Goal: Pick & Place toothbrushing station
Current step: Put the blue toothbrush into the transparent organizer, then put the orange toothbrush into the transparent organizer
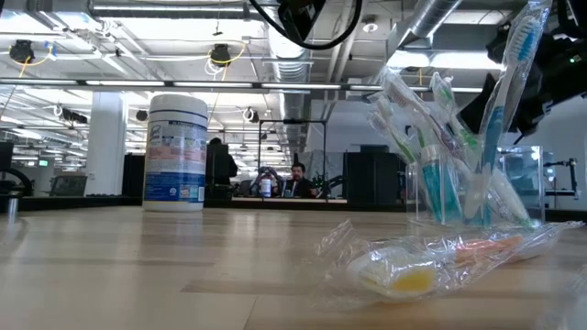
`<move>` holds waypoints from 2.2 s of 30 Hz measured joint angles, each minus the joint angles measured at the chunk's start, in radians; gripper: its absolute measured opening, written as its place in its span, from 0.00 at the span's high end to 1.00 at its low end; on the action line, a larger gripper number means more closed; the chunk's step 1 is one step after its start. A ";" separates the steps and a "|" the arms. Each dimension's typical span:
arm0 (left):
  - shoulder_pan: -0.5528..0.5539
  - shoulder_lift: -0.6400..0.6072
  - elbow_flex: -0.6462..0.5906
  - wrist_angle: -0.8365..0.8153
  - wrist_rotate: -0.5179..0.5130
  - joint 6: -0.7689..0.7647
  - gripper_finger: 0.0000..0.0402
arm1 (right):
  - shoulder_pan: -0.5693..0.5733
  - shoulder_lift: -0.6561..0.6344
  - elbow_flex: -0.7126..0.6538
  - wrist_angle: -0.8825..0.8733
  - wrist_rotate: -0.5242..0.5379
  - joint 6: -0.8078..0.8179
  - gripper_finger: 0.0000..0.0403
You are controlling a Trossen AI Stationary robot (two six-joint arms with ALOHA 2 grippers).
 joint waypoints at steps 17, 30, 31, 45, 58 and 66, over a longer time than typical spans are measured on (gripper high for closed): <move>0.000 0.000 0.000 -0.004 0.000 0.000 0.87 | 0.001 0.000 0.082 0.000 0.000 -0.166 0.52; 0.000 0.000 0.000 -0.004 0.000 0.000 0.87 | 0.001 0.000 0.260 -0.303 -0.024 -0.164 0.60; 0.000 0.000 0.000 -0.004 0.000 0.000 0.87 | 0.004 0.000 0.277 -0.325 -0.036 -0.156 0.61; 0.000 0.000 0.000 -0.007 0.001 0.000 0.87 | 0.204 0.000 0.391 -0.400 -0.157 -0.110 0.66; -0.041 0.001 -0.058 -0.010 0.043 -0.116 0.87 | 0.353 0.063 0.391 -0.404 -0.153 0.000 0.71; -0.080 0.003 -0.158 0.037 0.042 -0.308 0.86 | 0.355 0.093 0.391 -0.399 -0.152 0.002 0.71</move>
